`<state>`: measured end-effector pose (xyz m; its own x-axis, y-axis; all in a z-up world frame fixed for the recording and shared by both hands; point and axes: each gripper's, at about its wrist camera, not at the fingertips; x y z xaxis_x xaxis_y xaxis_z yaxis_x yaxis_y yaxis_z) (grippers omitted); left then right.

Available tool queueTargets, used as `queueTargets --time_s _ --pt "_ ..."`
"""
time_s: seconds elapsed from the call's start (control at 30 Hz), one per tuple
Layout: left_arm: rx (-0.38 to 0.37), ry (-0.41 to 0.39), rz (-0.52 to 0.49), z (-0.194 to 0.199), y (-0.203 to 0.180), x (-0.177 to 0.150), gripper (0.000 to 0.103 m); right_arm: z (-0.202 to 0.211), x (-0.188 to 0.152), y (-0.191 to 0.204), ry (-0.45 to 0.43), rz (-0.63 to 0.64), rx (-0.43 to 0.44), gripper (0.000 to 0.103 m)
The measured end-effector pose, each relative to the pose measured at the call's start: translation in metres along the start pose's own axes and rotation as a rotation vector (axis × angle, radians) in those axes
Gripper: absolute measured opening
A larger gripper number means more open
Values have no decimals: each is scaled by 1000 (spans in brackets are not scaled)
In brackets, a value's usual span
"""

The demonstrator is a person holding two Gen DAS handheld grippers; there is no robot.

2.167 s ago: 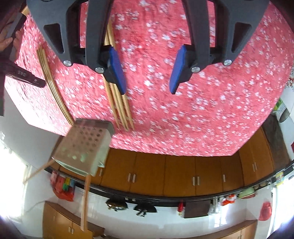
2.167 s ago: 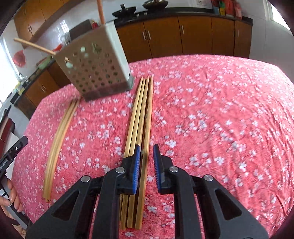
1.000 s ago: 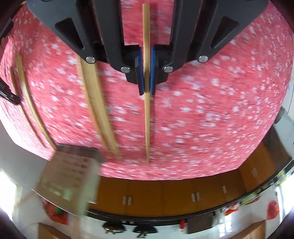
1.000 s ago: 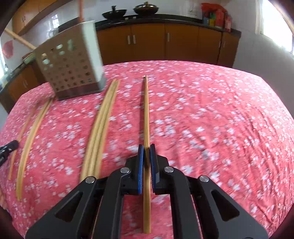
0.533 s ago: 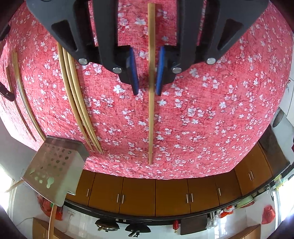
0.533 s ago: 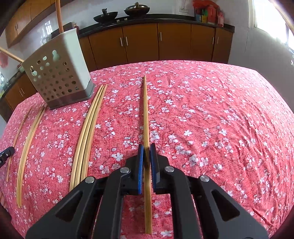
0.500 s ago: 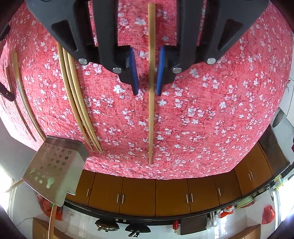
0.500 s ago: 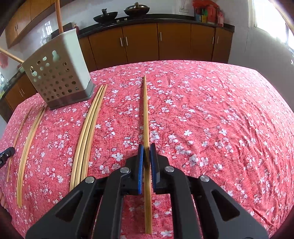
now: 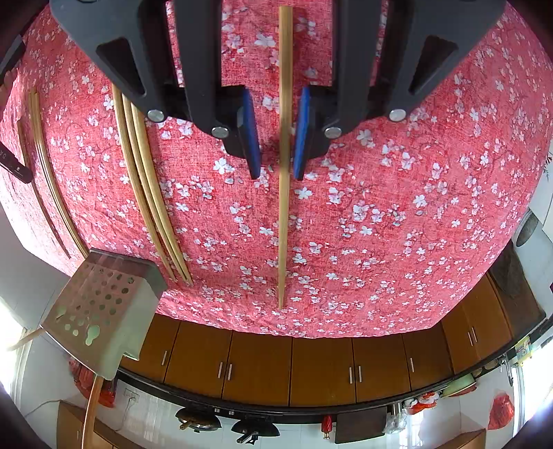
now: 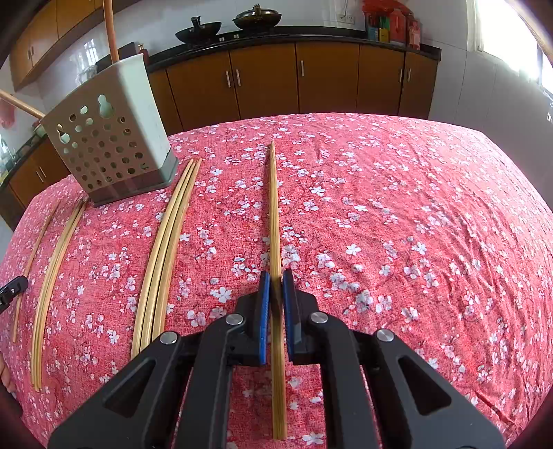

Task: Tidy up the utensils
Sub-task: 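Raise the right tool's chopstick upright over the holder while the left tool carries its chopstick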

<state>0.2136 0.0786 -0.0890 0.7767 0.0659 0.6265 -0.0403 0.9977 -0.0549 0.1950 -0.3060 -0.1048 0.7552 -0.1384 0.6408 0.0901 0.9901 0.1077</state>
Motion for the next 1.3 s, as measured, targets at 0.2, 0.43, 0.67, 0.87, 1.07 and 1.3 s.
queueTargets --time_s 0.2,0.43,0.67,0.87,1.07,1.3 --pt "-8 -1 8 1 1 0 21 0 0 0 0 0 0 9" --pt "-13 0 10 1 1 0 22 0 0 0 0 0 0 9" --pt "-12 0 11 1 1 0 23 0 0 1 0 0 1 9" --pt "-15 0 14 2 1 1 23 0 0 1 0 3 -4 9" --pt "8 5 -16 9 -6 -9 17 3 -4 1 1 -7 1 9" --pt "14 2 -29 15 -4 -11 8 14 -6 -2 -25 -17 9 8"
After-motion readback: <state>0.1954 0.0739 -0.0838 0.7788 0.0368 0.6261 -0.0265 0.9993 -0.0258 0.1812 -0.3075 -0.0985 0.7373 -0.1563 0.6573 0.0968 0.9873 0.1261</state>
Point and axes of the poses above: each gripper's, at about its wrist camera, not at the fingertips, and z roughly against the way its jaws point, y to its left, x to its top
